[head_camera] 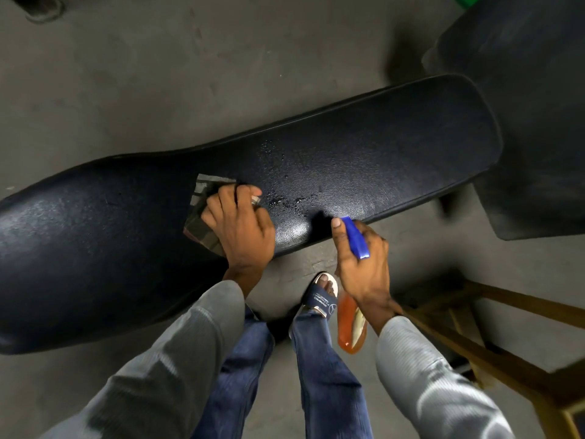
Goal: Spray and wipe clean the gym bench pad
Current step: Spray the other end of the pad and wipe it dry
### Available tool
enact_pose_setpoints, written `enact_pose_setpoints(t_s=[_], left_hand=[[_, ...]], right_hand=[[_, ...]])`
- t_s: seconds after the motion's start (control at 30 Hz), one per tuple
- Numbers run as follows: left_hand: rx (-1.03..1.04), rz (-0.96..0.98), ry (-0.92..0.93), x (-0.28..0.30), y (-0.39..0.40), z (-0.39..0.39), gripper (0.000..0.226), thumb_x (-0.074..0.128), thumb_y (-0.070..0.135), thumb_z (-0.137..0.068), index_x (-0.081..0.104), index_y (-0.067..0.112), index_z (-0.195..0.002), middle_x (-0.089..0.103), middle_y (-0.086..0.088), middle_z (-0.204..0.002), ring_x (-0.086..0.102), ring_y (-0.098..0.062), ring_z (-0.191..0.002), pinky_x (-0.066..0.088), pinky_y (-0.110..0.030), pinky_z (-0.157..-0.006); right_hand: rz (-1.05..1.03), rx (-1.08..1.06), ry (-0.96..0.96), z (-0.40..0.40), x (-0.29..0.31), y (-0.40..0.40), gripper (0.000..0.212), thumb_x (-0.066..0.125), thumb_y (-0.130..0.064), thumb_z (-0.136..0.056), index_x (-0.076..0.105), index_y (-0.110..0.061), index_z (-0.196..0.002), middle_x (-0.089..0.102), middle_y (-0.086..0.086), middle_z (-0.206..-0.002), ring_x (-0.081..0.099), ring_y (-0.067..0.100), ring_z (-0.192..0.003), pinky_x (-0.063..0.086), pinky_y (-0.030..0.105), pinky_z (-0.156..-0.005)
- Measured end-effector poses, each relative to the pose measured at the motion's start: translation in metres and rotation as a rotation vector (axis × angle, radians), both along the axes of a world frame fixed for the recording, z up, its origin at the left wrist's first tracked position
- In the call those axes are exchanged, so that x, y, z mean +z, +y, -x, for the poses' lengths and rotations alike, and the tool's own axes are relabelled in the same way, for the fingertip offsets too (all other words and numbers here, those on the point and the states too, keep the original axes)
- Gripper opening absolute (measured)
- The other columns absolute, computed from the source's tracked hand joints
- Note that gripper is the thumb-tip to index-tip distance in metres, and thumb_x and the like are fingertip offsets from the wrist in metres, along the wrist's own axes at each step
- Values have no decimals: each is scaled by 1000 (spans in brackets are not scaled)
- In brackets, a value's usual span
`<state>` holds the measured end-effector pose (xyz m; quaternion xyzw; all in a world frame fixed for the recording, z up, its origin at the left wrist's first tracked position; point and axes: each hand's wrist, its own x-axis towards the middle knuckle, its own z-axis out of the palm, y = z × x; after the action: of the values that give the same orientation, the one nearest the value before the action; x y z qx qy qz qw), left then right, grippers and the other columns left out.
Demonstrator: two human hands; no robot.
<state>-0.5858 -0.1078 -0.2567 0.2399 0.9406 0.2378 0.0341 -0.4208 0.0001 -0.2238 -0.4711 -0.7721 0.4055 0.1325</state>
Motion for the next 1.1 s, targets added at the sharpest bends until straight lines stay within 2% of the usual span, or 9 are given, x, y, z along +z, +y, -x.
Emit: enact_pose_setpoints(t_s=[0.17, 0.37, 0.57, 0.67, 0.83, 0.9, 0.97, 1.03, 1.1], left_hand=[[-32, -13, 16, 0, 8, -15, 32, 56, 22, -76, 63, 21, -107, 58, -9, -118, 48, -32, -112, 35, -52, -97], [-20, 5, 33, -5, 11, -22, 31, 59, 23, -76, 64, 21, -107, 59, -9, -118, 49, -32, -111, 33, -50, -98], [134, -23, -23, -8, 19, -17, 31, 60, 21, -78, 64, 21, -109, 58, -12, -112, 52, -35, -110, 32, -48, -94], [154, -8, -13, -8, 22, -17, 29, 60, 21, -79, 62, 20, -108, 58, -12, -111, 49, -34, -108, 32, -47, -91], [139, 114, 36, -9, 23, -22, 25, 63, 28, -87, 60, 19, -111, 58, -13, -115, 51, -36, -108, 36, -51, -95], [89, 111, 79, -4, 27, -29, 26, 62, 32, -90, 60, 20, -113, 59, -13, -120, 51, -37, -111, 38, -54, -100], [-49, 55, 121, 2, 34, -42, 29, 65, 33, -90, 61, 19, -115, 59, -11, -127, 51, -36, -115, 38, -56, -103], [-199, -4, 118, 7, 43, -58, 34, 70, 31, -87, 63, 18, -117, 60, -9, -130, 53, -34, -115, 38, -55, -104], [-322, -9, 94, 7, 51, -73, 40, 72, 30, -83, 66, 16, -120, 61, -8, -132, 55, -34, -116, 38, -54, -104]], right_hand=[[-17, 28, 18, 14, 4, 13, 44, 53, -54, -107, 40, -36, -69, 49, -12, -66, 65, 33, -68, 54, 46, -74], [-5, -18, 35, 15, 5, 33, 49, 52, -57, -107, 41, -30, -67, 56, -1, -61, 64, 31, -62, 53, 47, -72], [-67, -70, 26, 0, 8, 52, 49, 54, -52, -108, 38, -32, -66, 51, -7, -63, 55, 21, -65, 42, 40, -71], [-56, -120, 36, -10, 7, 57, 48, 55, -52, -108, 39, -34, -67, 53, -6, -63, 55, 20, -65, 45, 40, -72], [-72, -136, 12, -25, 3, 53, 46, 50, -55, -107, 42, -27, -71, 49, -8, -63, 48, 17, -63, 33, 32, -68], [-41, -121, -13, -31, -2, 45, 49, 48, -60, -106, 46, -24, -73, 53, -6, -63, 56, 21, -62, 38, 35, -70], [-24, -110, -29, -35, -6, 38, 53, 46, -64, -105, 48, -22, -74, 57, -2, -63, 61, 27, -62, 43, 40, -72], [-38, -122, -30, -38, -8, 34, 51, 45, -64, -105, 51, -22, -75, 56, -2, -66, 57, 24, -64, 36, 34, -69], [-44, -157, -33, -39, -7, 34, 48, 45, -61, -105, 52, -25, -75, 56, -4, -68, 51, 15, -63, 31, 28, -68]])
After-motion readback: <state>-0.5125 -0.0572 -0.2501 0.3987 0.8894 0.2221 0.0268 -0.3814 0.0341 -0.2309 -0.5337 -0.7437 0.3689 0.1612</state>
